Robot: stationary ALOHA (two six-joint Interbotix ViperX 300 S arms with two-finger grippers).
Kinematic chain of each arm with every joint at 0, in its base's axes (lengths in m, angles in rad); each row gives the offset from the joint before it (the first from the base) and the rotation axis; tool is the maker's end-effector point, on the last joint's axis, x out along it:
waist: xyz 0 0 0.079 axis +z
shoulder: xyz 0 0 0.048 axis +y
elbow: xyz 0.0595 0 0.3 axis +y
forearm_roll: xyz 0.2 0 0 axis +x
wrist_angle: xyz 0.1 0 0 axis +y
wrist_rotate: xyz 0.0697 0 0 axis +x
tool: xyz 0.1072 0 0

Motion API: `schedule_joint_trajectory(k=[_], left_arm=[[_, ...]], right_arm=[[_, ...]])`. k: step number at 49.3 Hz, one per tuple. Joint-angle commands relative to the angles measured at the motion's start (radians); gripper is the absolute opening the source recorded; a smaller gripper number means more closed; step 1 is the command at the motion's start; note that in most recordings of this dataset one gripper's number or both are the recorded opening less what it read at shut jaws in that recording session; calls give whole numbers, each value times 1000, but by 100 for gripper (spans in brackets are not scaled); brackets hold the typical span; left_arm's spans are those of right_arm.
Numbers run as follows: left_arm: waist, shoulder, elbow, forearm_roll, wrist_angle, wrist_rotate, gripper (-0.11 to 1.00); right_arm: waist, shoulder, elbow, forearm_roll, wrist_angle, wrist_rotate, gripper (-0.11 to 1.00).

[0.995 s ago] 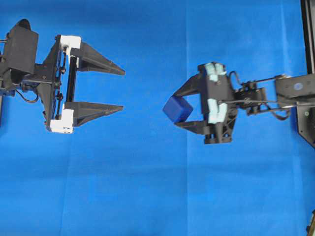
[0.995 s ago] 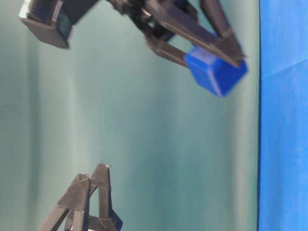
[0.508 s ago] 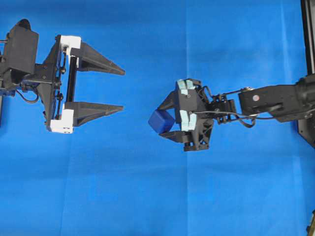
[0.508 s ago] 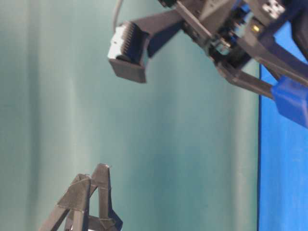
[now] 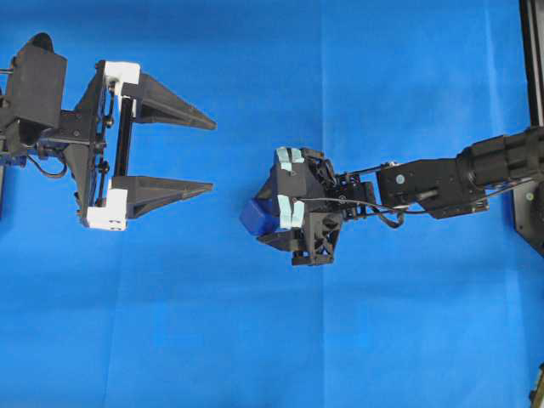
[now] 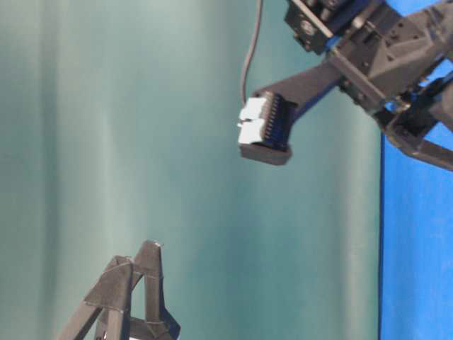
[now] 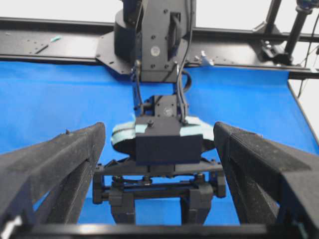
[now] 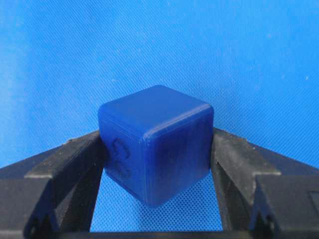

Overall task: Handover the blue block to the right arm after grasping it with the left arm, then place it in the designated position.
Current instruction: 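Lower the held cube toward the table center with the right gripper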

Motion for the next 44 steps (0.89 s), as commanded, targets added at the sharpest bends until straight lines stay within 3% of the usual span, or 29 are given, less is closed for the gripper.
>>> schedule_joint_trajectory(k=[1,44], left_arm=[[2,-8,-29,3,-5,0,93],[3,-9,-28,3,-5,0,93]], right_arm=[[-2,-8,-17,11,-18,0,55],[-5,14,-17,46,-15,0,58]])
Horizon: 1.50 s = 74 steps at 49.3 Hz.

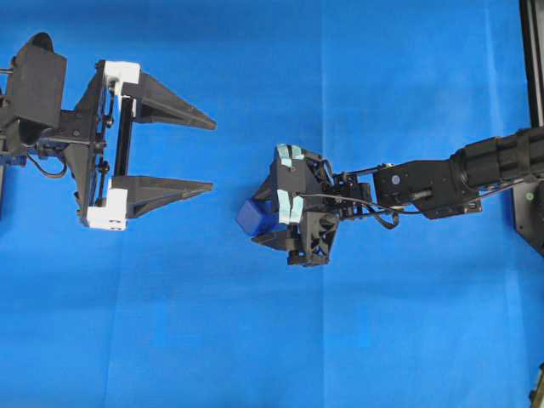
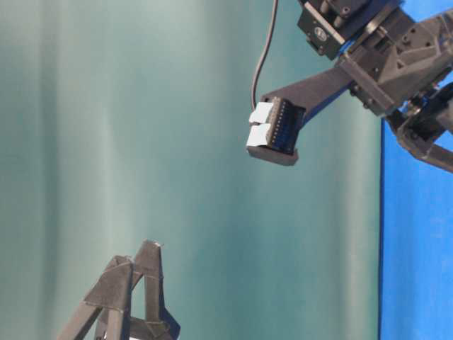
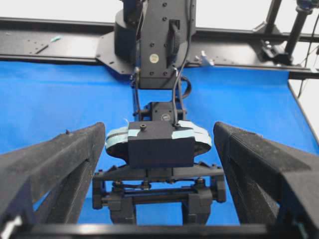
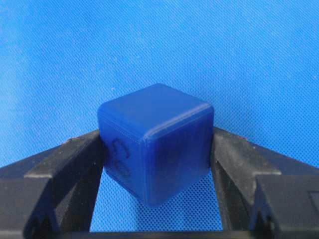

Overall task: Handover the blue block to the right arm after grasping it with the left arm, then place it in the designated position.
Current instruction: 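Open the right gripper to release the cube on the table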

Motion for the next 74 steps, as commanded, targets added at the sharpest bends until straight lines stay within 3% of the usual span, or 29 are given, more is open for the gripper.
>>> schedule_joint_trajectory(k=[1,6,9,16,31,59,74], left_arm=[[3,-9,-26,2,-6,2,93],[3,-14,-23,2,-6,2,93],[3,-14,-23,2,-6,2,93],[3,-14,-23,2,-6,2,93],[3,-14,-23,2,-6,2,93],[3,-12,-28,2,-6,2,93],[3,-14,-28,2,-6,2,93]], right_arm=[[-2,-11,-14,6,2,0,63],[-2,-11,-17,12,2,0,89],[-2,-12,-17,11,2,0,95],[-2,-26,-17,12,3,0,86],[-2,-144,-17,9,110,-5,87],[0,-565,-6,-20,379,-17,86],[-2,-733,29,-55,414,-17,86]])
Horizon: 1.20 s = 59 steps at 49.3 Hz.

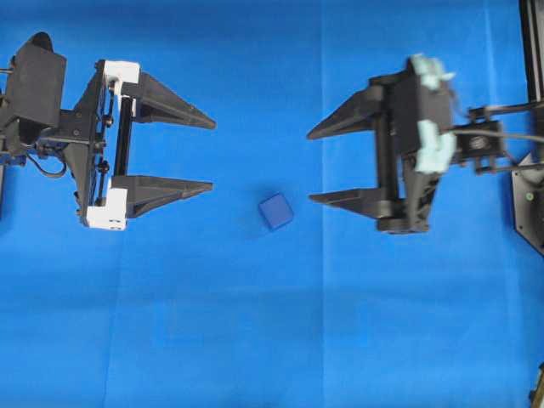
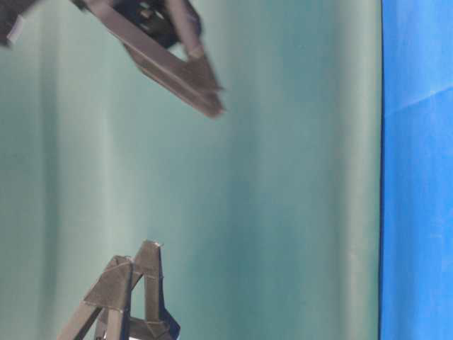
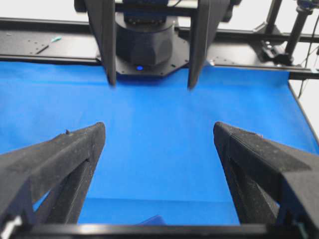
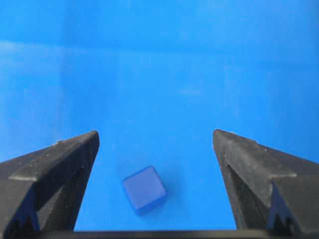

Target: Handover the blue block to the right arm after grasping it with the left arm, then place it in the designated position.

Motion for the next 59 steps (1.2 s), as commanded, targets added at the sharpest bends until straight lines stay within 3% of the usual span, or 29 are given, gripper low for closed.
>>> schedule_joint_trajectory(k=[1,30,48,59], left_arm=[[2,-14,-26,2,-5,2,93],[2,-14,-26,2,-5,2,93],[2,-14,-25,2,-5,2,93],[2,-12,-28,2,-5,3,93]], right_arm=[[2,-51,0,-5,-3,2,86],[-12,-80,21,-8,-35,2,86],[-44,-127,141,-23,-325,0,86],[-54,-130,206,-23,-440,-2,86]])
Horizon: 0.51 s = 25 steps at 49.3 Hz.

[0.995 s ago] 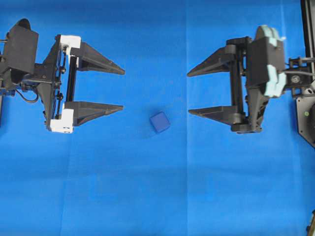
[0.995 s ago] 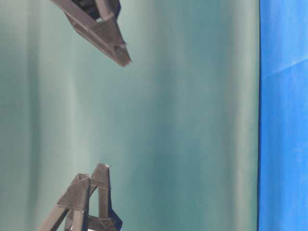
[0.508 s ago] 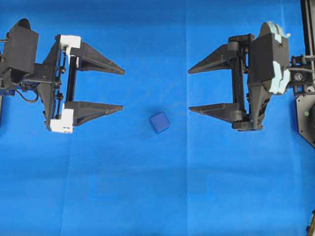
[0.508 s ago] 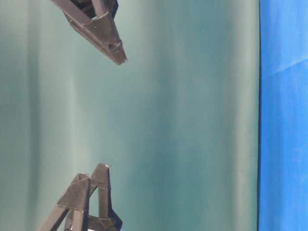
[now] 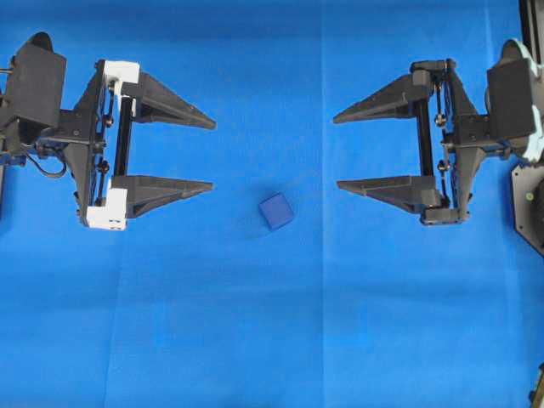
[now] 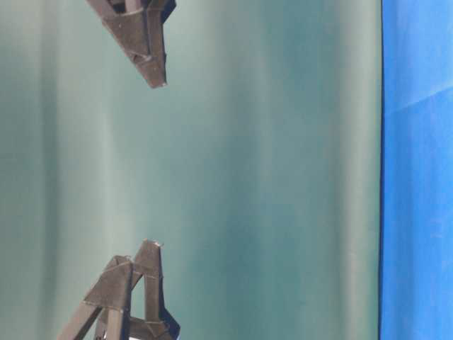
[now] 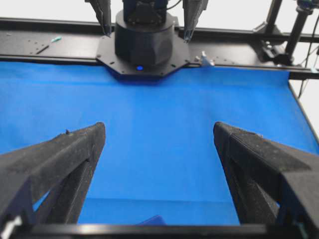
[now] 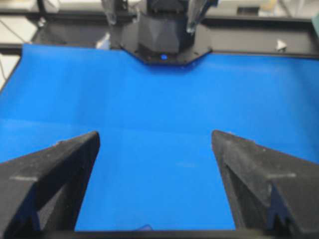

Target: Handover the blue block to the right arm after grasping it with the left arm, then place it in the designated position.

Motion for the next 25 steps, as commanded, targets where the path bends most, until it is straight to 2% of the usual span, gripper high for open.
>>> schedule_joint_trajectory(k=[1,25], left_arm=[[3,-12,-28,2,-5,2,93],[3,-11,-28,2,-6,2,93]], right_arm=[[-6,-5,2,-2,-41,0,86],[-8,23,-5,-2,-49,-2,86]])
